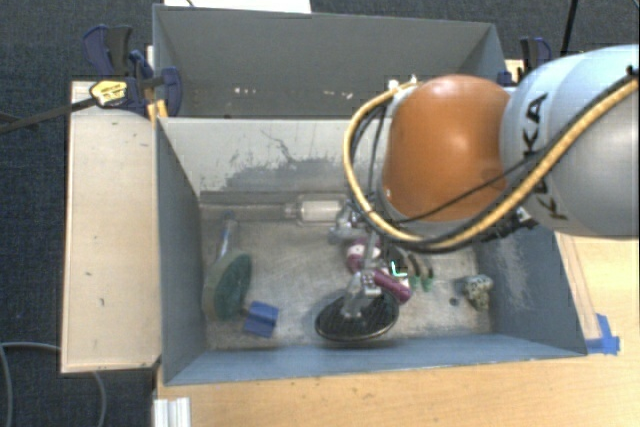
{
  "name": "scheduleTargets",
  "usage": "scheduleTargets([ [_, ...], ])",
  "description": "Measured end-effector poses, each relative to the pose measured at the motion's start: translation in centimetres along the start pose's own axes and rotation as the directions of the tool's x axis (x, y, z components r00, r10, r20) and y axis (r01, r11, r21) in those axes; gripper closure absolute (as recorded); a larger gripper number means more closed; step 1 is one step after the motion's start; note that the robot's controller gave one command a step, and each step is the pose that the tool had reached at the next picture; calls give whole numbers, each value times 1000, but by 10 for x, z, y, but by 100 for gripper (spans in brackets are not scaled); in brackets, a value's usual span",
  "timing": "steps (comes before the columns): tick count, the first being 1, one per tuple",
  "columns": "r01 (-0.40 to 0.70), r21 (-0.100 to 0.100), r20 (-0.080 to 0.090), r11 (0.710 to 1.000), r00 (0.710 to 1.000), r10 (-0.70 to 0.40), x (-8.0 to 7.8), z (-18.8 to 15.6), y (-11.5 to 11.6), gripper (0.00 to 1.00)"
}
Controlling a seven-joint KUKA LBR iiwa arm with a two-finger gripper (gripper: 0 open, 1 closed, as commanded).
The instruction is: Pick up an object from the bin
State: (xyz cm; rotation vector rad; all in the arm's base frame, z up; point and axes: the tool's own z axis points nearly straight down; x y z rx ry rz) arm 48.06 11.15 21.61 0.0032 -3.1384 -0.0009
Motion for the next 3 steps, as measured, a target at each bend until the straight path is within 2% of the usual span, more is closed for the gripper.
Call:
scheduleTargets([
  [1,23,-2,12,1000,1000,-23,-5,144,-52,0],
  [2,20,-3,17,1000,1000,-20,-6,142,-50,100],
  [3,398,1,4,917,917,-398,-20,6,-71,100],
])
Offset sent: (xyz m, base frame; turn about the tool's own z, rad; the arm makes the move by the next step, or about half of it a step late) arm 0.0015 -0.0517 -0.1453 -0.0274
